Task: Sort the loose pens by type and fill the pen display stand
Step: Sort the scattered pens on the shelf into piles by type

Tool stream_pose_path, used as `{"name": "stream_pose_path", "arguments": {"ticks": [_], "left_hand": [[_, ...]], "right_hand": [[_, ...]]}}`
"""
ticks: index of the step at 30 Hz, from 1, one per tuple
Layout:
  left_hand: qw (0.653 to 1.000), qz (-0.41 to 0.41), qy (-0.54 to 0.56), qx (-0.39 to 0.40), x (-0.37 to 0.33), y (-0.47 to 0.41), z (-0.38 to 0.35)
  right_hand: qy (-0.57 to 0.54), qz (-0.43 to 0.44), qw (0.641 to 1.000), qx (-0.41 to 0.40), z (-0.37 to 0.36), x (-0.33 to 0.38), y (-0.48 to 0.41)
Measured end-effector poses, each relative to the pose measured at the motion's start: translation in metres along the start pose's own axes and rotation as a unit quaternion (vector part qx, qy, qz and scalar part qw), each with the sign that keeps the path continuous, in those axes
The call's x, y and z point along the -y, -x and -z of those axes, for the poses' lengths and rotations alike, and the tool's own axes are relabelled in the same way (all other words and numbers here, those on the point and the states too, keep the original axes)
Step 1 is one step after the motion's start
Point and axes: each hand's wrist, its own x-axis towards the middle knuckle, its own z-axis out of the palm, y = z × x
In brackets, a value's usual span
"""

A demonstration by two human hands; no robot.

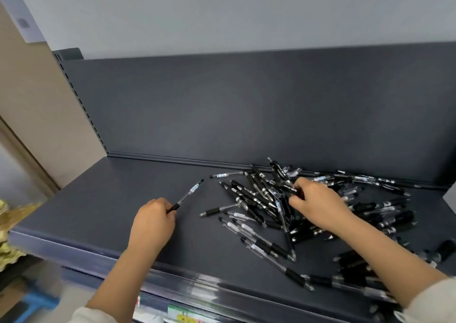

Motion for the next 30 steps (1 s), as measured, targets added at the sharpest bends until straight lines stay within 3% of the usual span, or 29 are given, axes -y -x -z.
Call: {"name": "stream_pose_path", "arguments": {"ticks": [8,16,24,30], "left_hand": [[0.999,0.02,-0.012,0.03,0.023,-0.019,-0.013],[0.995,-0.039,0.011,0.087,0.033,-0.041,-0.01],[0.984,-0.121,0.046,0.122,0.038,-0.054,-0.005],[0.977,-0.135,0.062,0.153,0.054,-0.055,0.004]], "right_hand": [[-0.011,-0.041,0.998,0.052,-0.012,0.005,-0.008],[0.01,-0.137,0.989,0.061,-0.025,0.028,0.002],[0.009,-0.215,0.977,-0.007,-0.028,0.046,0.014],[-0.042,-0.182,0.981,-0.06,-0.024,0.091,0.021]]}}
